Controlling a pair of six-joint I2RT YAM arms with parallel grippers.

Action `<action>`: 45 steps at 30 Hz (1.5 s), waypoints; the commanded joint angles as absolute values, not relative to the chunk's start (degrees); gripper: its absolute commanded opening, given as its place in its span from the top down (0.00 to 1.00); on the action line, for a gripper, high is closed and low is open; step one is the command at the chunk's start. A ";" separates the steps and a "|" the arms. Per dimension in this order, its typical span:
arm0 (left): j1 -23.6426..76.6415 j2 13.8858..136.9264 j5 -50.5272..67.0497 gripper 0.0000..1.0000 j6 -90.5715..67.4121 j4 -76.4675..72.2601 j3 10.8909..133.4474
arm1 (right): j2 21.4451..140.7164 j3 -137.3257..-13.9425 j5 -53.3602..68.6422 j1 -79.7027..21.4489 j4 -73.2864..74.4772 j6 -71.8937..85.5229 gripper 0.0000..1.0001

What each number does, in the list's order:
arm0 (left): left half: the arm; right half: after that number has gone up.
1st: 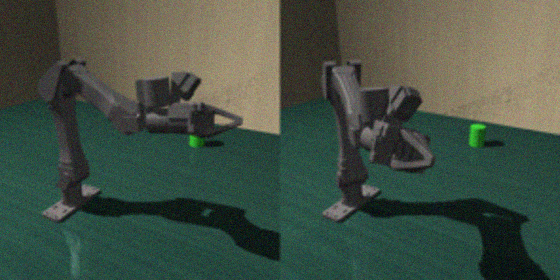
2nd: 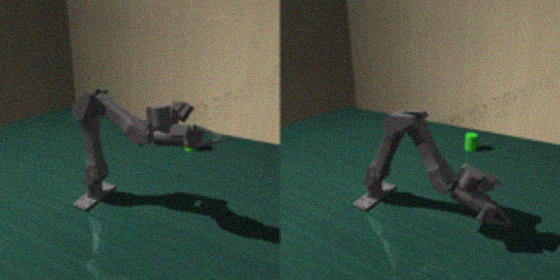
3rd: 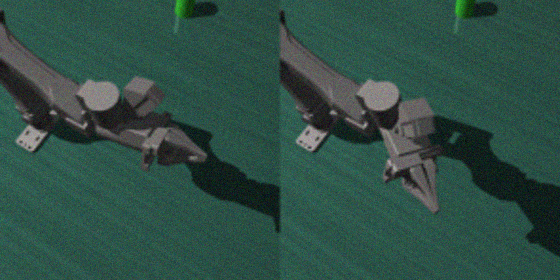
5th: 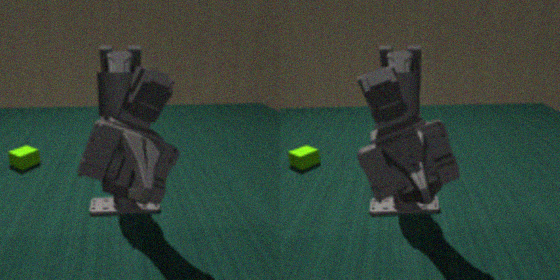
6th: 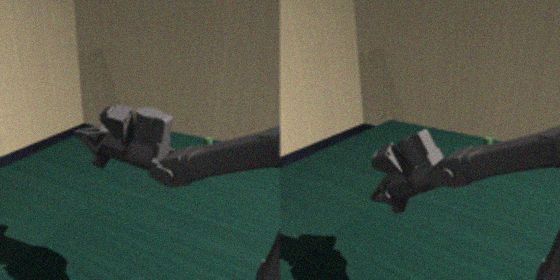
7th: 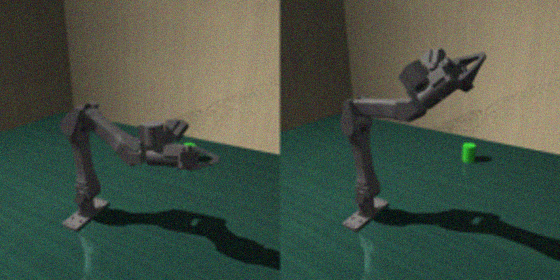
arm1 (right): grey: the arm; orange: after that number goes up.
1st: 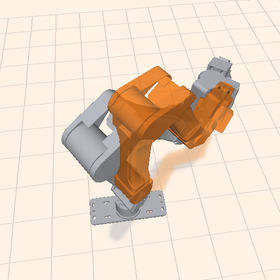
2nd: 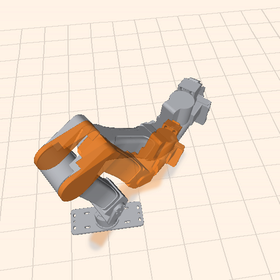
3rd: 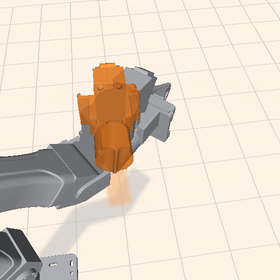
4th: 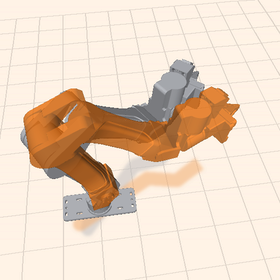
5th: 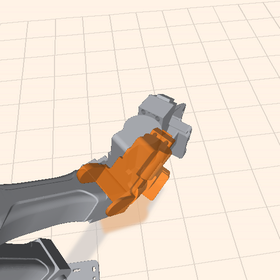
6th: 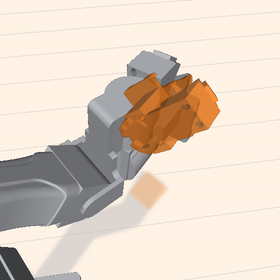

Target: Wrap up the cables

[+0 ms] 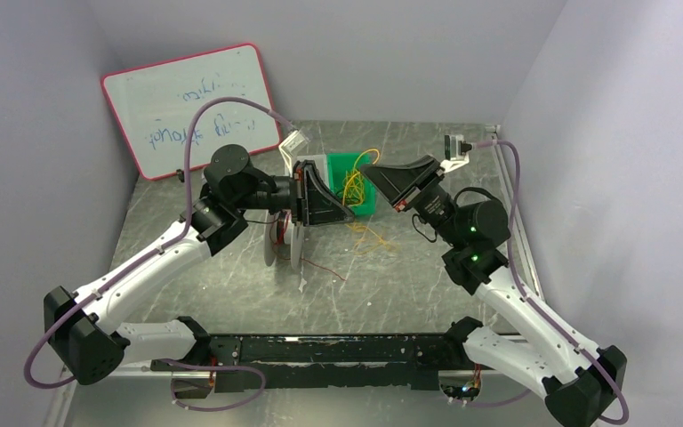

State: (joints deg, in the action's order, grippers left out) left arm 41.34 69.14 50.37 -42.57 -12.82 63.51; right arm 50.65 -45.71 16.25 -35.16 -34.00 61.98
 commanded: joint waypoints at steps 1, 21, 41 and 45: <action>41.13 68.78 52.29 0.91 -43.44 -15.92 62.81 | 49.00 -44.12 14.62 -35.54 -36.86 62.41 1.00; 41.14 67.21 50.40 0.93 -35.42 0.49 62.35 | 41.67 -47.49 13.60 -35.53 1.99 41.04 0.36; 41.17 65.07 46.19 0.93 -26.03 22.14 62.45 | 37.75 -52.57 30.41 -35.55 22.01 10.32 0.28; 41.13 63.47 46.14 0.93 -25.23 25.38 61.95 | 37.14 -53.67 35.69 -35.58 20.55 0.59 0.28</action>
